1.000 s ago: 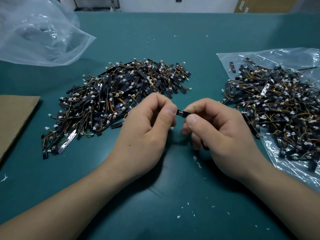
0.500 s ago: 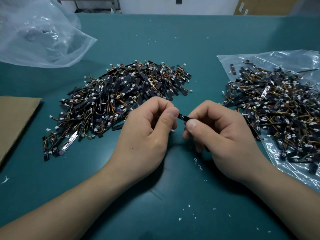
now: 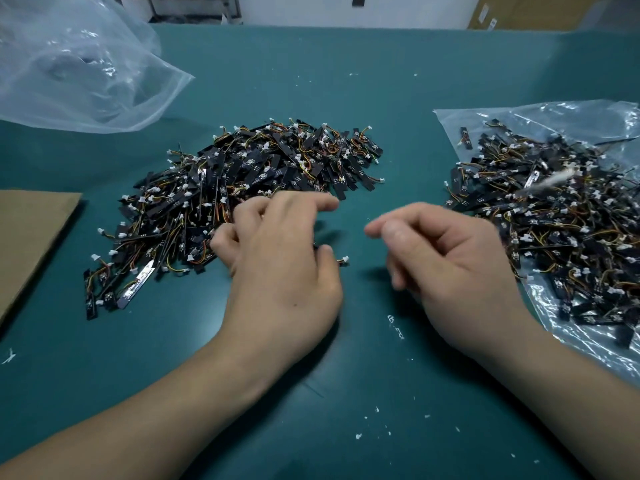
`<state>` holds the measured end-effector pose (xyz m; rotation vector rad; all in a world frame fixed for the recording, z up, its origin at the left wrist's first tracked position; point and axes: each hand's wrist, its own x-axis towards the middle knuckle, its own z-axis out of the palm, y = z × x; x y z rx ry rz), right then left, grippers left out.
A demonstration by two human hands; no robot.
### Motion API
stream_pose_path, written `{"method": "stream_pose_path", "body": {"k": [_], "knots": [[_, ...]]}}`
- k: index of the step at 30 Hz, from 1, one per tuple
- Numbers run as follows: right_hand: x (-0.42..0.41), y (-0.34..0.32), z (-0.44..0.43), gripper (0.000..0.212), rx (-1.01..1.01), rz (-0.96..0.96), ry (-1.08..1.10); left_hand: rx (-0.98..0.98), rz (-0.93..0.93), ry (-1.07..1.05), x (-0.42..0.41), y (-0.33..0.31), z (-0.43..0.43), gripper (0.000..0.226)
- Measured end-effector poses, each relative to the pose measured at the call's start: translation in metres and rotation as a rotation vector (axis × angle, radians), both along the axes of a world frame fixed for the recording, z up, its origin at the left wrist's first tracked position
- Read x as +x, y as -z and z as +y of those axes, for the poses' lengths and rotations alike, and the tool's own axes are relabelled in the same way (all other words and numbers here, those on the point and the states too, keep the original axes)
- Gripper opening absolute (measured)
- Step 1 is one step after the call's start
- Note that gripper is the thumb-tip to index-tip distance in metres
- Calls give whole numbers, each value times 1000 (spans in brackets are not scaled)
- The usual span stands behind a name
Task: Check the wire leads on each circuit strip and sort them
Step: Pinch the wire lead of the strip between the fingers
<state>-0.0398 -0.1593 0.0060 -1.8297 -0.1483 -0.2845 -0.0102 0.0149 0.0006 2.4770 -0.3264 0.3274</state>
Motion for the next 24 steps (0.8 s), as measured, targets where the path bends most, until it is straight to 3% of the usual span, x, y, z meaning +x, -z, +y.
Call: {"method": "stream_pose_path", "body": {"k": [2, 7, 10, 12, 14, 17, 24], "knots": [[-3, 2, 2, 17, -140, -35, 11, 135, -9, 30, -2, 3, -1, 36], [-1, 6, 3, 14, -324, 29, 90, 153, 3, 48, -1, 3, -2, 21], [-1, 7, 6, 34, -515, 74, 63, 68, 43, 95, 1, 2, -2, 24], [-3, 7, 8, 42, -647, 53, 45, -87, 78, 113, 2, 0, -2, 37], [-4, 8, 10, 33, -697, 20, 51, -227, 97, 120, 2, 0, -1, 44], [-4, 6, 12, 4, -743, -7, 72, -250, 113, 121, 1, 1, -1, 48], [-4, 4, 13, 4, -832, -3, 138, -136, 138, 110, 2, 3, -2, 59]]}}
